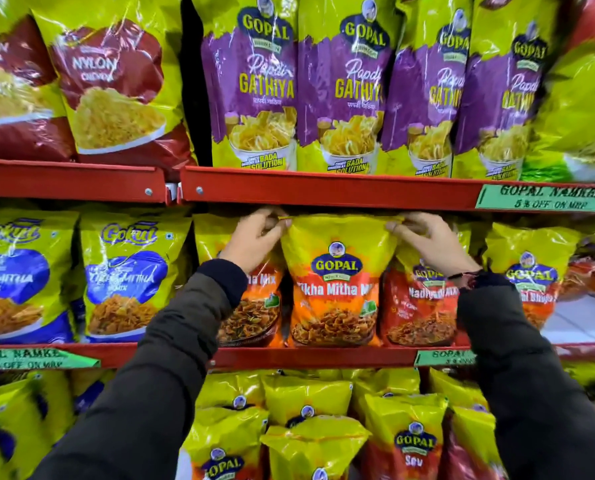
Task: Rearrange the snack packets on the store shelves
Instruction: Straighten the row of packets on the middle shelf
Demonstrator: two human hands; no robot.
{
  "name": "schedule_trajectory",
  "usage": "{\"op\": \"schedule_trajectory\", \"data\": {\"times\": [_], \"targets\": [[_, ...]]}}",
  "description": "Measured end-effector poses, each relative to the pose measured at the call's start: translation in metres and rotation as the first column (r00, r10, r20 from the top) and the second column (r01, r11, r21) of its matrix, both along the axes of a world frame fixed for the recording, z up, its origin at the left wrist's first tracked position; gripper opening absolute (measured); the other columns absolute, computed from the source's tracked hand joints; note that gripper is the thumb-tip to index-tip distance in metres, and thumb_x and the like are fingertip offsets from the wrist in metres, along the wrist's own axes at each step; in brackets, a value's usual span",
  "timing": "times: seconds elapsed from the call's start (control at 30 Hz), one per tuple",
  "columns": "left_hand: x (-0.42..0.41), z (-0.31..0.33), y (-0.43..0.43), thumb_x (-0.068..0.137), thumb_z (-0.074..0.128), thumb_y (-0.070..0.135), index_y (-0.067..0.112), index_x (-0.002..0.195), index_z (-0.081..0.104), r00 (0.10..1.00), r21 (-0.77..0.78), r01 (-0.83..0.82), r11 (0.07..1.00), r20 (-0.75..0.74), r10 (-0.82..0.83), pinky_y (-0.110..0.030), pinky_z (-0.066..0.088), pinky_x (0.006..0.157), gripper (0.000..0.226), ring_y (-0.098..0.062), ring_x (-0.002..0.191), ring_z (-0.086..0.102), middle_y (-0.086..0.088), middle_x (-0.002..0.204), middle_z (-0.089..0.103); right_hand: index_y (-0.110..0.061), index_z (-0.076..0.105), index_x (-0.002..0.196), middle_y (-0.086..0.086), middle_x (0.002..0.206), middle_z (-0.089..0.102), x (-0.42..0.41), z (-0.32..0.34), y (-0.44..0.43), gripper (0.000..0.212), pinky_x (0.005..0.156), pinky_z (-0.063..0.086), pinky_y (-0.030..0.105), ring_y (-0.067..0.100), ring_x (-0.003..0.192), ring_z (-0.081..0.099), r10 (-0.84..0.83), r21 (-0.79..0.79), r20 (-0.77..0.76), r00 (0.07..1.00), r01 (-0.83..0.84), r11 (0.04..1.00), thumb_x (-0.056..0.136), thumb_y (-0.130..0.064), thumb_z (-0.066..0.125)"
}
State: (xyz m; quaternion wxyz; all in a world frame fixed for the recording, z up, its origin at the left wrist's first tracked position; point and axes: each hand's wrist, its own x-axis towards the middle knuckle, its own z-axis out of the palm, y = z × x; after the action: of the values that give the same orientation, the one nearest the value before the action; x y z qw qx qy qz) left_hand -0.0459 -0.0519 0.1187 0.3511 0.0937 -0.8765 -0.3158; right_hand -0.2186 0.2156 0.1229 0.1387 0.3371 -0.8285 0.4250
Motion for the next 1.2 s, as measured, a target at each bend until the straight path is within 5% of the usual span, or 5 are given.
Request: {"op": "schedule_trajectory", "data": {"times": [0.17, 0.47, 0.67, 0.83, 1.2], "targets": [[-0.044, -0.016, -0.014, 0.088, 0.054, 0.051, 0.017, 0.119, 0.056, 0.978, 0.055, -0.132, 0.990, 0.171, 0.121, -0.049, 0.059, 0.080, 0.046, -0.040, 0.090, 0.068, -0.021, 0.110, 0.065, -0.011, 0.073, 0.110, 0.010, 0.104, 0.076, 0.001, -0.001, -0.021, 0.058, 0.096, 0.040, 0.038, 0.022, 0.104, 0.065, -0.089, 0.015, 0.035, 0.995, 0.089, 0.996, 0.079, -0.060, 0.065], [-0.050, -0.005, 0.014, 0.094, 0.056, 0.027, 0.013, 0.125, 0.061, 0.924, -0.025, -0.288, 0.957, 0.257, 0.284, -0.042, 0.050, 0.094, 0.035, -0.039, 0.113, 0.062, -0.021, 0.125, 0.064, -0.013, 0.062, 0.066, 0.017, 0.099, 0.074, -0.001, -0.003, -0.034, 0.041, 0.114, 0.015, 0.051, 0.035, 0.113, 0.061, -0.415, 0.161, -0.068, 0.907, 0.421, 0.893, 0.084, -0.049, 0.068], [-0.048, 0.003, 0.008, 0.090, 0.059, 0.035, 0.023, 0.123, 0.063, 0.878, -0.109, -0.377, 0.920, 0.272, 0.393, -0.039, 0.049, 0.091, 0.036, -0.037, 0.115, 0.061, -0.017, 0.127, 0.064, -0.013, 0.073, 0.088, 0.018, 0.101, 0.074, -0.007, 0.002, -0.037, 0.045, 0.116, 0.015, 0.052, 0.036, 0.111, 0.062, -0.465, 0.274, -0.183, 0.866, 0.500, 0.822, 0.087, -0.056, 0.058], [-0.042, 0.009, 0.001, 0.075, 0.069, 0.058, 0.029, 0.103, 0.071, 0.850, -0.154, -0.448, 0.881, 0.233, 0.473, -0.034, 0.052, 0.080, 0.040, -0.031, 0.104, 0.068, -0.008, 0.113, 0.071, -0.019, 0.061, 0.072, 0.018, 0.107, 0.072, -0.001, 0.005, -0.037, 0.041, 0.118, 0.014, 0.051, 0.036, 0.114, 0.061, -0.471, 0.338, -0.181, 0.863, 0.504, 0.795, 0.091, -0.055, 0.054], [0.018, -0.036, 0.005, 0.096, 0.040, 0.048, 0.018, 0.120, 0.055, 0.896, -0.278, -0.444, 0.852, -0.130, 0.425, -0.041, 0.047, 0.083, 0.042, -0.033, 0.100, 0.061, -0.011, 0.114, 0.062, -0.018, 0.063, 0.116, 0.013, 0.126, 0.059, 0.053, -0.042, -0.055, 0.041, 0.110, 0.019, 0.055, 0.037, 0.126, 0.046, -0.393, 0.066, -0.423, 0.817, 0.460, 0.885, 0.099, -0.044, 0.036]]}}
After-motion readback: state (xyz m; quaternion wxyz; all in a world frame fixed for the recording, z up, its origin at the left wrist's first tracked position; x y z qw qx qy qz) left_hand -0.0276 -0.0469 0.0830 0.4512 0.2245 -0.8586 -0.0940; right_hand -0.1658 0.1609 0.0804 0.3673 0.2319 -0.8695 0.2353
